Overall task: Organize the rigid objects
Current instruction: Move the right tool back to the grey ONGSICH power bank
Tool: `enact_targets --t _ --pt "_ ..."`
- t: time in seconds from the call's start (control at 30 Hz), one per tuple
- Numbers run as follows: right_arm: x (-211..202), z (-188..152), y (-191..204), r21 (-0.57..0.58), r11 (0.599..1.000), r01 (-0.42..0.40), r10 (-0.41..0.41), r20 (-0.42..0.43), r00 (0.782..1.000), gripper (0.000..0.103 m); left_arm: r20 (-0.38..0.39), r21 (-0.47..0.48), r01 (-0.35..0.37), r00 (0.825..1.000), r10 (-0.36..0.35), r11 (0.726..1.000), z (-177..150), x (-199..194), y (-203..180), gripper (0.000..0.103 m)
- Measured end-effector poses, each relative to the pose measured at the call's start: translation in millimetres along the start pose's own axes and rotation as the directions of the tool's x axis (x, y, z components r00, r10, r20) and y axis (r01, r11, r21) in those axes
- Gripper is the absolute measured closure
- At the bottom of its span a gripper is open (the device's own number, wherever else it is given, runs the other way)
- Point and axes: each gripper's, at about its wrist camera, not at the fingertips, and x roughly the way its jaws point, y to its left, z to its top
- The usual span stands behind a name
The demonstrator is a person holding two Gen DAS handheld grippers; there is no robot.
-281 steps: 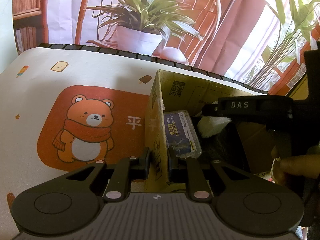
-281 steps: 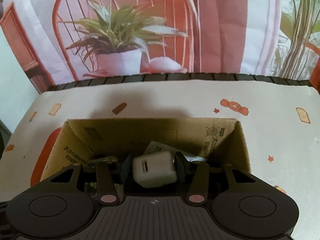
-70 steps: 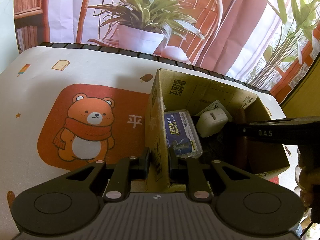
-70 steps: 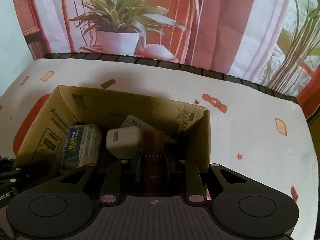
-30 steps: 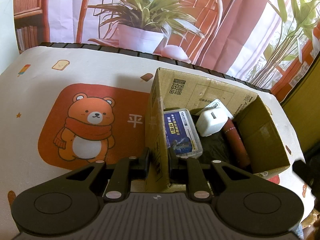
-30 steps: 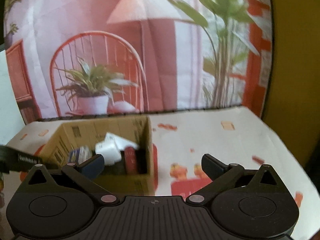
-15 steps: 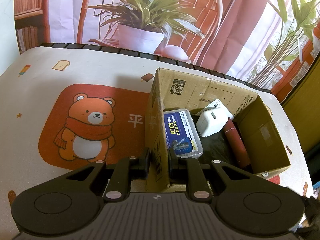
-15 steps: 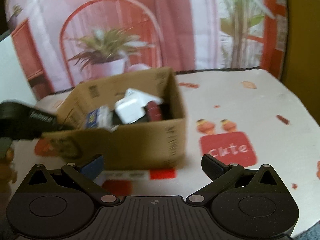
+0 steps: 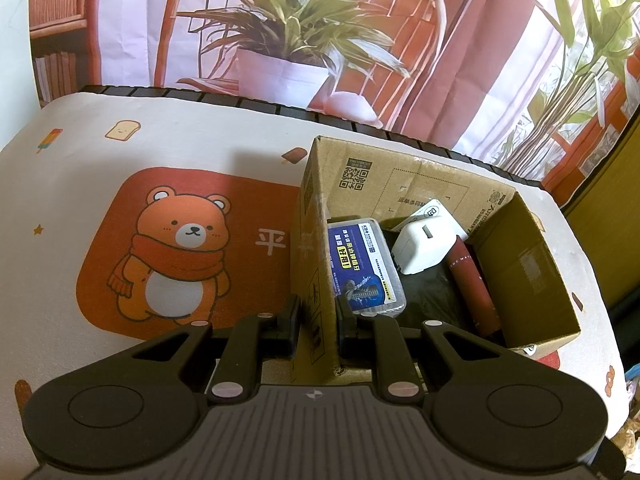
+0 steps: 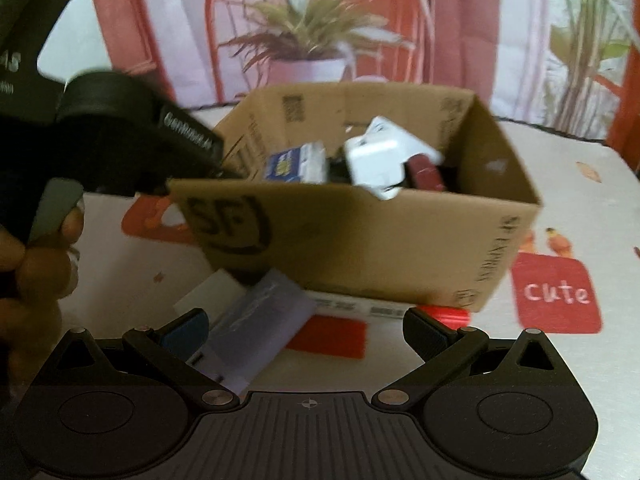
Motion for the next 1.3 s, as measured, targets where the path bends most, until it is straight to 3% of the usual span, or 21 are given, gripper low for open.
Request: enact_targets --t 0.33,0.7,0.83,1.07,1.3 --pt "18 -1 25 -0.108 0.993 0.052 -0.055 -0.027 0.998 0.000 0.000 0.000 0.001 1.000 -0.001 1.000 0 0 0 0.084" --pt "8 -7 17 -0.142 0.987 0.072 -0.075 -0.020 0.997 0.002 0.001 -0.005 0.003 1.000 -0.003 1.000 1 0 0 0.084" --pt "4 -9 12 -0.144 0.988 0.056 -0.061 -0.034 0.998 0.008 0.000 -0.004 0.003 1.000 -0.003 1.000 1 0 0 0.084" --pt "-5 -13 7 -0.183 0.983 0.016 -0.022 -0.032 0.999 0.028 0.000 -0.004 0.003 1.000 -0.003 1.000 0 0 0 0.084" --pt "-14 -16 -3 -0.195 0.981 0.017 -0.025 -0.037 0.999 0.038 0.000 -0.004 0.003 1.000 -0.003 1.000 0 0 1 0.084"
